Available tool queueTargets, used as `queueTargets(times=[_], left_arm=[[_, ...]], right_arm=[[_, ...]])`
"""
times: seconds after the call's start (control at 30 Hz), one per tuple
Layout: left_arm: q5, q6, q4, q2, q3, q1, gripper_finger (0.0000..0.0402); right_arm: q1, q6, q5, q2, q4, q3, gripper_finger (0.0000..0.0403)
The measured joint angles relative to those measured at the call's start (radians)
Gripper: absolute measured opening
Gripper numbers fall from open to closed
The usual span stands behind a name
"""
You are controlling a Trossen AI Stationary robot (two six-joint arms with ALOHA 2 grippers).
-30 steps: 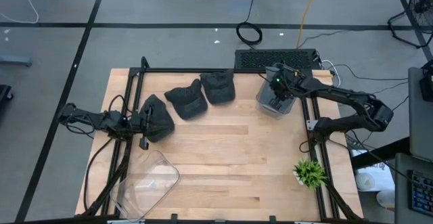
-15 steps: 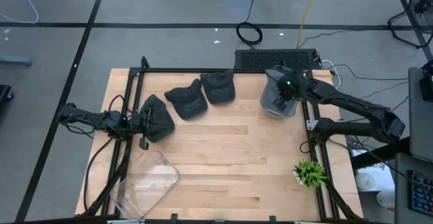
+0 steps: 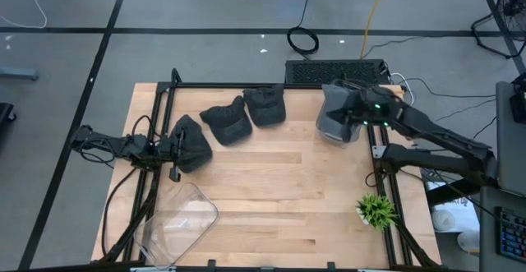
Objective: Pick & Place hat
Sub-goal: Put the bottom black cap into the bottom transparent bin
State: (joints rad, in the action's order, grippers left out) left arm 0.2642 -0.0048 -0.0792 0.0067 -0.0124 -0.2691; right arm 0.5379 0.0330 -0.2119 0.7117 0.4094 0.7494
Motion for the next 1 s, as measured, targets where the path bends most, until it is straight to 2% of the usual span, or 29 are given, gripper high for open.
queueTargets(times=[0.07,0.2,0.5,0.8,1.0], left_arm=[[0.000,0.000,0.000,0.000,0.000,0.000,0.0076],[0.000,0.000,0.000,0.000,0.000,0.000,0.0076],[0.000,0.000,0.000,0.000,0.000,0.000,0.0076],[0.000,0.000,0.000,0.000,0.000,0.000,0.0076],[0.000,0.000,0.000,0.000,0.000,0.000,0.0076]], right_arm=[[-0.034,0.026,0.008,-0.066,-0.055,-0.021,0.0000],[-0.098,0.026,0.104,-0.199,-0.127,-0.090,0.0000],[-0.191,0.008,0.221,-0.433,-0.306,-0.330,0.0000],[-0.270,0.022,0.241,-0.468,-0.529,-0.549,0.0000],[-0.357,-0.016,0.246,-0.469,-0.593,-0.597,0.0000]])
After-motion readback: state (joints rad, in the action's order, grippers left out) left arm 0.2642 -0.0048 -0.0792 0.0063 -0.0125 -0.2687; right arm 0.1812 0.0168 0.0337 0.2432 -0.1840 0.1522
